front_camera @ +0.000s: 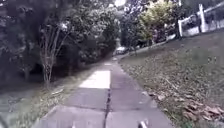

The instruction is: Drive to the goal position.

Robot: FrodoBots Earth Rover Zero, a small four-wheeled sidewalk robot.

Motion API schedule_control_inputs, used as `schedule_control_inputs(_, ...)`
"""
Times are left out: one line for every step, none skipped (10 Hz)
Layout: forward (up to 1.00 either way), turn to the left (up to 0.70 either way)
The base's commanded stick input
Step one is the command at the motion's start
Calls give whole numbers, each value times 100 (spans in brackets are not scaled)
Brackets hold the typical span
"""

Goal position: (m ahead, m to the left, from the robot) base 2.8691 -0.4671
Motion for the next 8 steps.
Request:
schedule_control_inputs(85,0)
schedule_control_inputs(85,0)
schedule_control_inputs(85,0)
schedule_control_inputs(85,-16)
schedule_control_inputs(85,-34)
schedule_control_inputs(85,-34)
schedule_control_inputs(85,-14)
schedule_control_inputs(85,0)
